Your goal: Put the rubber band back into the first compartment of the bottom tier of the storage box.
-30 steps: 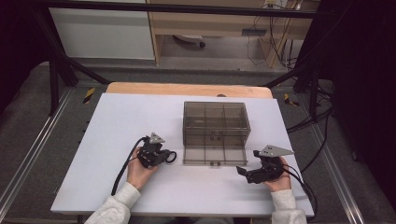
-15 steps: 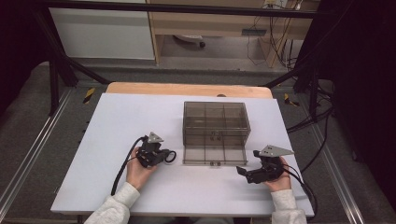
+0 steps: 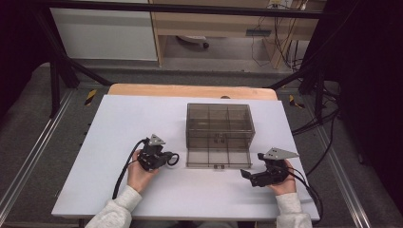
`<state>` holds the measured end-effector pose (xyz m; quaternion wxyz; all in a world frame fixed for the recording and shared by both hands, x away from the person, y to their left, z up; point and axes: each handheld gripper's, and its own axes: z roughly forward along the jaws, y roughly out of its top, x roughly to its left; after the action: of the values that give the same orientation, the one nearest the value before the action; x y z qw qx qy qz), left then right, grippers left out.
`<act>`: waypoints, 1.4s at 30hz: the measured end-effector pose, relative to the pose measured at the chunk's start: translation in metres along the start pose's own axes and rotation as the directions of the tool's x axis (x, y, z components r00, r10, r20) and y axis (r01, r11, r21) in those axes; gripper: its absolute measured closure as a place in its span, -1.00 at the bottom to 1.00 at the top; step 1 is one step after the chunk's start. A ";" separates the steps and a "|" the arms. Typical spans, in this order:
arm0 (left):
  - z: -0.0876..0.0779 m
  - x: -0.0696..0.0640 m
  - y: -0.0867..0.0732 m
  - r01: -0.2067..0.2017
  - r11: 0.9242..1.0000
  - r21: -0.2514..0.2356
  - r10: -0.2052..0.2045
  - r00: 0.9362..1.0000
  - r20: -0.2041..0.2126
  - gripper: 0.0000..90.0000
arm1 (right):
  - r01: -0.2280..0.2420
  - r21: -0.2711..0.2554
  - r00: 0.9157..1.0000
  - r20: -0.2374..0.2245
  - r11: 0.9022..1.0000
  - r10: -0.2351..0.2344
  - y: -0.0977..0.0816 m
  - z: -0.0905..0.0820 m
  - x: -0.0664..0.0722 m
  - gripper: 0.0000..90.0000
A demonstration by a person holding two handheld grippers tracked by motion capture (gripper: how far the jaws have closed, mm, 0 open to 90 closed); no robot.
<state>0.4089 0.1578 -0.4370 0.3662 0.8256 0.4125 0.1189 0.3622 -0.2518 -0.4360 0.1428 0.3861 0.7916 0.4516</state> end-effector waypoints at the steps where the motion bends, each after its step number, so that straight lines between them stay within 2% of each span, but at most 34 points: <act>1: -0.001 0.000 0.000 -0.002 1.000 0.000 0.002 1.000 0.000 0.93 | 0.000 0.001 1.000 0.000 1.000 0.000 0.000 0.000 0.000 -0.99; 42: -0.014 -0.008 0.007 -0.029 0.999 -0.034 0.030 0.999 0.025 0.93 | 0.002 0.002 1.000 -0.002 1.000 -0.002 0.000 0.000 0.000 -0.99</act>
<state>0.4011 0.1564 -0.4218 0.3836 0.8268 0.3933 0.1206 0.3624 -0.2516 -0.4364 0.1422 0.3850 0.7927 0.4508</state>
